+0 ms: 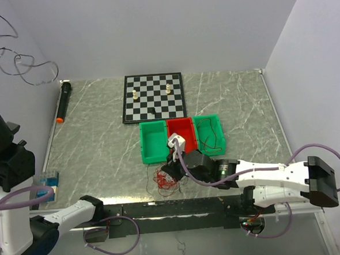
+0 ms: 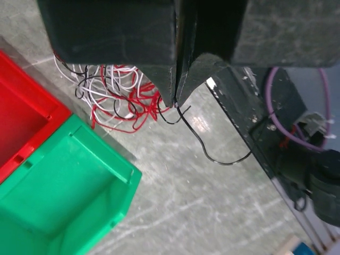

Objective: Untangle the cables

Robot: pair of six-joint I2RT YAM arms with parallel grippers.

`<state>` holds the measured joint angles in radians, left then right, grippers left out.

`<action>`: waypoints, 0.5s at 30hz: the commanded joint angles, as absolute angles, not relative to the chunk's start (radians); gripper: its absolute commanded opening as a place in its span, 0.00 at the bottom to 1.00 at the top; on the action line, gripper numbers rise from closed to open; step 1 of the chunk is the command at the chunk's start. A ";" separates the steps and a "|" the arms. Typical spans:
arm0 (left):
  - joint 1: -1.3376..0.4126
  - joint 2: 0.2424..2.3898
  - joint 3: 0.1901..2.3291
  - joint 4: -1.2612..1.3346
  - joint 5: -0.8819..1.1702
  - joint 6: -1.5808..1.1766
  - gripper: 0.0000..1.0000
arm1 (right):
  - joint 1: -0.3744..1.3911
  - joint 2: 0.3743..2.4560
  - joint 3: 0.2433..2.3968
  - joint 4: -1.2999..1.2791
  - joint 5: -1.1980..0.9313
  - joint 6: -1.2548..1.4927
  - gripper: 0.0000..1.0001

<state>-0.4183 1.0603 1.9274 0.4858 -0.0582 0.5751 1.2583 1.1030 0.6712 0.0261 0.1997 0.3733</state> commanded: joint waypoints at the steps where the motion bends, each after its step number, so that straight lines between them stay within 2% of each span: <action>1: -0.417 1.092 1.982 0.378 -0.040 0.568 0.01 | 1.253 1.042 0.753 0.060 0.198 0.370 0.00; 6: -0.417 0.994 1.804 0.192 0.096 0.473 0.01 | 1.253 1.040 0.940 0.075 0.143 0.324 0.00; 15: -0.417 0.887 1.474 0.063 0.112 0.321 0.01 | 1.253 0.960 1.147 0.032 0.117 0.229 0.00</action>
